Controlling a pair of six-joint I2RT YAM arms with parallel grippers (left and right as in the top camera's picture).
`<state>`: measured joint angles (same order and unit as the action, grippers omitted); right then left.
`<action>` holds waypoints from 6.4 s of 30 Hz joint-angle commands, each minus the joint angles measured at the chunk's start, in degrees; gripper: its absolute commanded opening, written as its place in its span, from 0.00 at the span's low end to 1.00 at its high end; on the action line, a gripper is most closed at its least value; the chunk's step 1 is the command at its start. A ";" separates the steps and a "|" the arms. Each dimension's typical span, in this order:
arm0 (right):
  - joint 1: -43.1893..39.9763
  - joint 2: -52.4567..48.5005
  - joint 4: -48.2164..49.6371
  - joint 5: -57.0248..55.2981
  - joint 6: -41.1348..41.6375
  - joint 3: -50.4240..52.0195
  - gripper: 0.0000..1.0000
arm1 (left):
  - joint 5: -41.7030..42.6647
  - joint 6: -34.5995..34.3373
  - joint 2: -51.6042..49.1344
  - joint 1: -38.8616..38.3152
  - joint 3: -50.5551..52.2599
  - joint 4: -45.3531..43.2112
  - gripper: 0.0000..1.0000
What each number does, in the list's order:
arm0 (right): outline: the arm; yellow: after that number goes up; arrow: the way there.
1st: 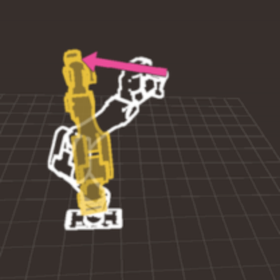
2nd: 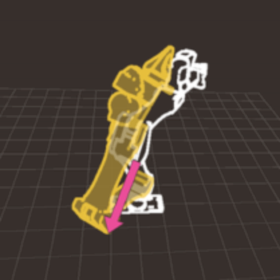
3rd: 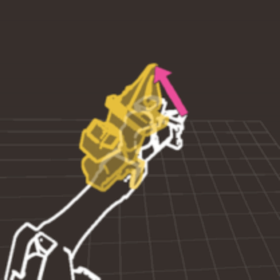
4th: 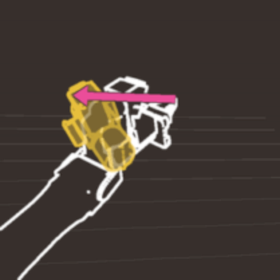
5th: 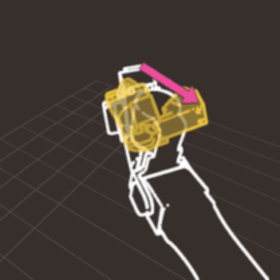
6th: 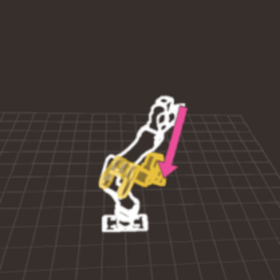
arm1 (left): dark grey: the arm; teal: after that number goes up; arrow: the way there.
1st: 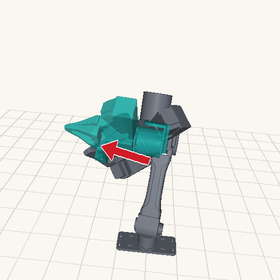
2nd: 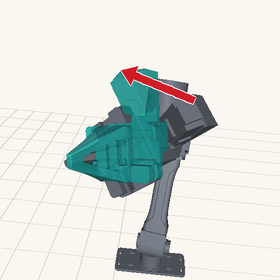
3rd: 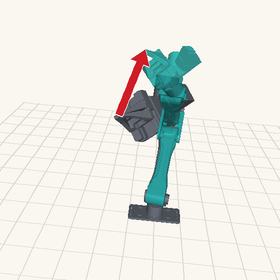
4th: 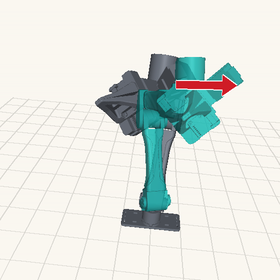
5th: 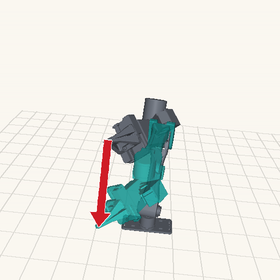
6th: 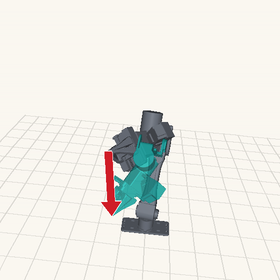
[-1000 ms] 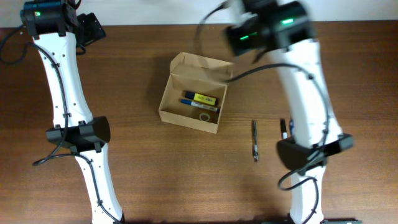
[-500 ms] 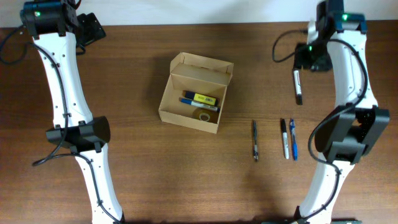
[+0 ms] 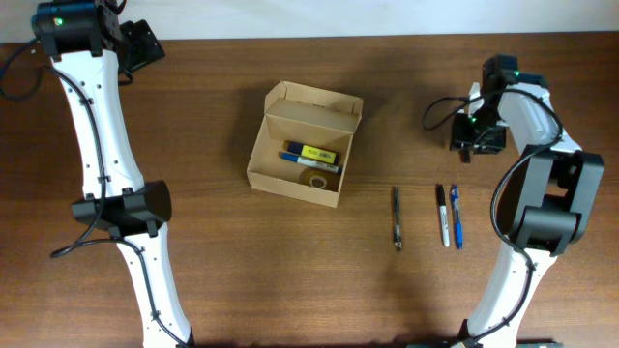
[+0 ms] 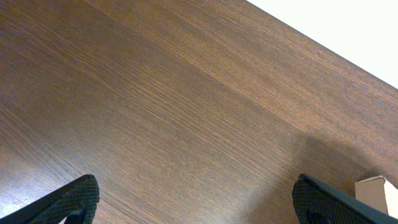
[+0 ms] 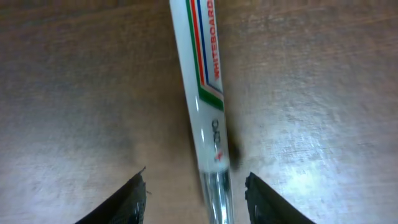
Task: Pack container
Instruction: 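Move the right gripper to the white TOYO whiteboard marker and grasp it, then carry the white marker into the box and release it, then move the right gripper to the black pen and grasp it, then carry the black pen into the box and lower it in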
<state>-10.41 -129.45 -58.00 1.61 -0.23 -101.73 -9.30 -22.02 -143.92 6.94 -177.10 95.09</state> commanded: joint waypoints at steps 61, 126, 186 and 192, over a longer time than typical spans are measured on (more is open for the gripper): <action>40.52 1.55 -7.04 8.66 -41.75 -11.26 0.04 | -0.44 0.70 0.24 0.35 0.07 0.09 1.00; 23.89 29.62 13.64 -1.46 22.12 44.57 0.53 | -0.46 0.70 0.24 0.35 0.07 0.09 1.00; 42.03 5.73 6.12 8.85 -42.07 -3.82 0.04 | -0.44 0.70 0.24 0.37 0.07 0.11 1.00; 42.75 1.57 5.46 8.72 -38.05 -3.82 0.04 | -0.46 0.70 0.24 0.35 0.07 0.11 1.00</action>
<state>31.53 -125.78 -52.05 9.15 -40.34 -105.21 -9.28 -22.02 -143.92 6.94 -177.10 95.11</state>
